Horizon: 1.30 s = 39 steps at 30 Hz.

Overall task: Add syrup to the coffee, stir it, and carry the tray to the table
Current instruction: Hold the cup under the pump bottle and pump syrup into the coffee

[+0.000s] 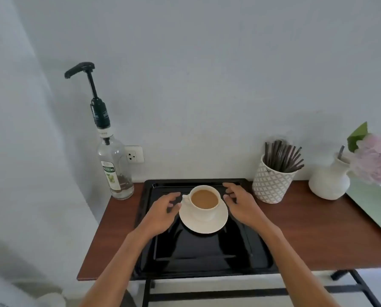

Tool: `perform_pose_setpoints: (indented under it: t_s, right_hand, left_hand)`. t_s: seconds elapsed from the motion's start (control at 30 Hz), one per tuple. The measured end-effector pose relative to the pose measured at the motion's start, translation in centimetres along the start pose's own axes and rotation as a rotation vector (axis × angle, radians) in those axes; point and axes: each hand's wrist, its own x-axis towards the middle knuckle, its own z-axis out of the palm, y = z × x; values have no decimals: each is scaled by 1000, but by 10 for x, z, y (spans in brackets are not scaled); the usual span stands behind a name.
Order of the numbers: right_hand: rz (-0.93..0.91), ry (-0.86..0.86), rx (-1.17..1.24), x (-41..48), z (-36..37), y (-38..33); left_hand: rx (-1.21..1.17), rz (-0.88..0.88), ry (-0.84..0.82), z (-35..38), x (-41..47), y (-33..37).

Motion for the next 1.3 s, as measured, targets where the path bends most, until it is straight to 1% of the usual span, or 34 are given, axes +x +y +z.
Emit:
perform_pose_setpoints:
  t_s: [0.1, 0.17, 0.23, 0.33, 0.4, 0.53, 0.63, 0.77, 0.93, 1.17, 1.3]
  right_hand:
    - [5, -63, -4, 1, 3, 11]
    - [-11, -120, -5, 1, 6, 16]
    - [-40, -150, 27, 1, 8, 16]
    - [-67, -168, 63, 3, 14, 17]
    - [-78, -170, 102, 4, 16, 18]
    - [-100, -171, 152, 8, 20, 19]
    - [-108, -185, 183, 11, 22, 18]
    - [-124, -190, 226, 15, 24, 20]
    - [-136, -227, 224, 19, 18, 22]
    - [-158, -259, 208, 24, 12, 20]
    - [-164, -281, 187, 25, 8, 20]
  left_hand:
    - [-69, 15, 71, 8, 7, 0]
    - [-183, -21, 96, 14, 6, 0]
    - [-247, -50, 150, 19, 7, 1]
    - [-299, -89, 236, 25, 8, 3]
    - [-369, -110, 263, 29, 9, 6]
    - [-425, -127, 222, 28, 12, 9]
    - [-431, -104, 165, 28, 14, 9]
    - [-496, -77, 138, 25, 18, 3]
    - [-569, -27, 104, 23, 17, 1]
    - [-744, -28, 133, 35, 16, -5]
    - [-783, -19, 130, 38, 15, -7]
